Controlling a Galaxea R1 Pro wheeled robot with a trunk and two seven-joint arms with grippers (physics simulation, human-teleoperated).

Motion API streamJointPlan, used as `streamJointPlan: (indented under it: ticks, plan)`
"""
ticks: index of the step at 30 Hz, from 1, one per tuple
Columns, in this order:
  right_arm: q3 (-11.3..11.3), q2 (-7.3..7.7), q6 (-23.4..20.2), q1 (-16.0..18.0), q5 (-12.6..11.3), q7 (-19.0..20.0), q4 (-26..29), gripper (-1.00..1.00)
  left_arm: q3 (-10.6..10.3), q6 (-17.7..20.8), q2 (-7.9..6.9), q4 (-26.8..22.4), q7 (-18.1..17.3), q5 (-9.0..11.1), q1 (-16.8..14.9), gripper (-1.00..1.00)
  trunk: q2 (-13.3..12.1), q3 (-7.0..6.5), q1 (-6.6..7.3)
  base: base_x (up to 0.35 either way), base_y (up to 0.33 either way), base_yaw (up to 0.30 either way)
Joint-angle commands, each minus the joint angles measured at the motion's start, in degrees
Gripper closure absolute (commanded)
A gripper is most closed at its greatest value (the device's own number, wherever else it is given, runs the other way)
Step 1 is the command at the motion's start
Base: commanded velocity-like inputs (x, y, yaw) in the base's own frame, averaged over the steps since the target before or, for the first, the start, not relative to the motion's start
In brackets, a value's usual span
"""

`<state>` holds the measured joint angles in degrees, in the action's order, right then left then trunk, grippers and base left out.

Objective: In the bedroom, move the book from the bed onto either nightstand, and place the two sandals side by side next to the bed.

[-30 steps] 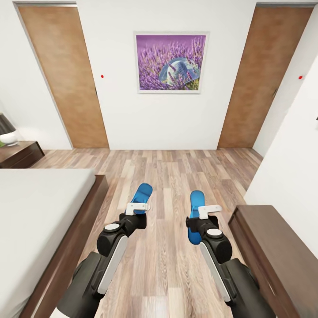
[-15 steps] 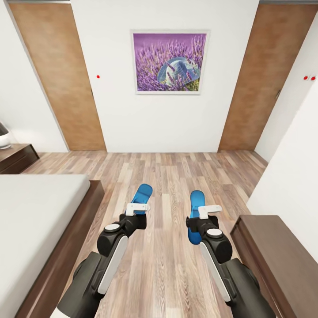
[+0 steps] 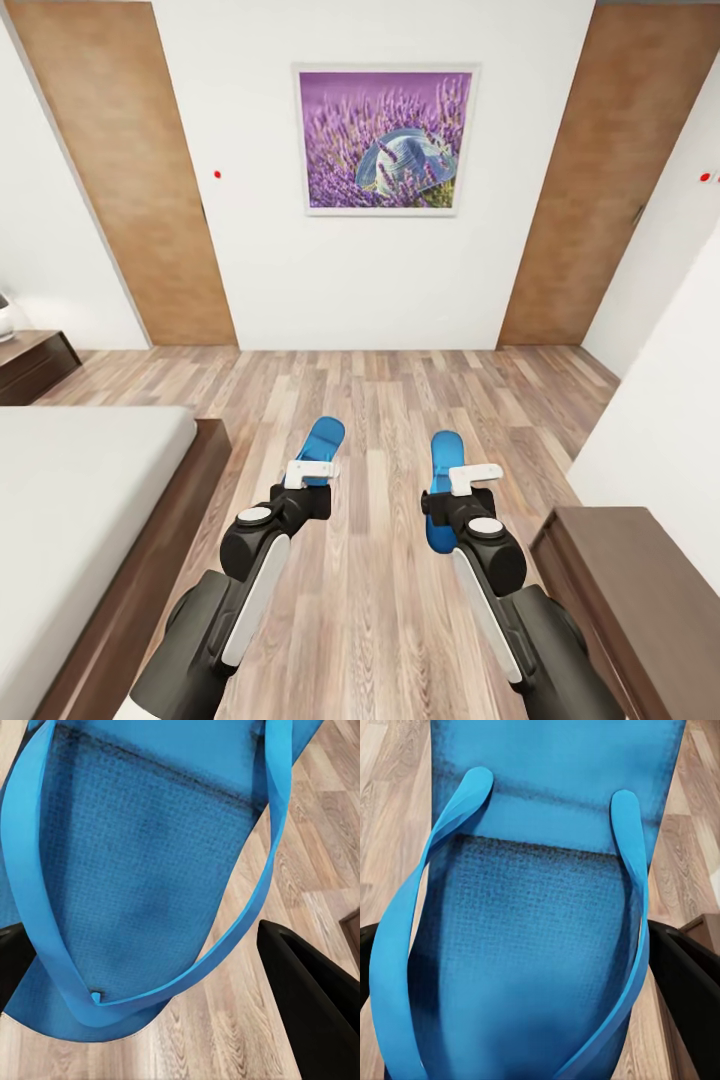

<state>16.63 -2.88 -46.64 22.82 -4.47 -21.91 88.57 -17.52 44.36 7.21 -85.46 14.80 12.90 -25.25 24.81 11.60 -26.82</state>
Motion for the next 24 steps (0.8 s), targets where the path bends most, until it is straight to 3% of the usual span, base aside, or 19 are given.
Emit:
streamJointPlan:
  ticks: [1, 24]
  plan:
    - [0.1, 0.0, -0.2, 0.1, -0.4, -0.5, 0.1, 1.0, -0.1, 0.2, 0.0, -0.1, 0.6, 0.6, -0.1, 1.0, 0.1, 0.11, -0.06, 0.324, 0.0, 0.0]
    - [0.1, -0.02, -0.2, 0.1, -0.4, -0.5, 0.0, 1.0, -0.1, 0.2, 0.0, -0.1, 0.6, 0.6, -0.1, 1.0, 0.1, 0.11, -0.06, 0.326, -0.072, 0.0]
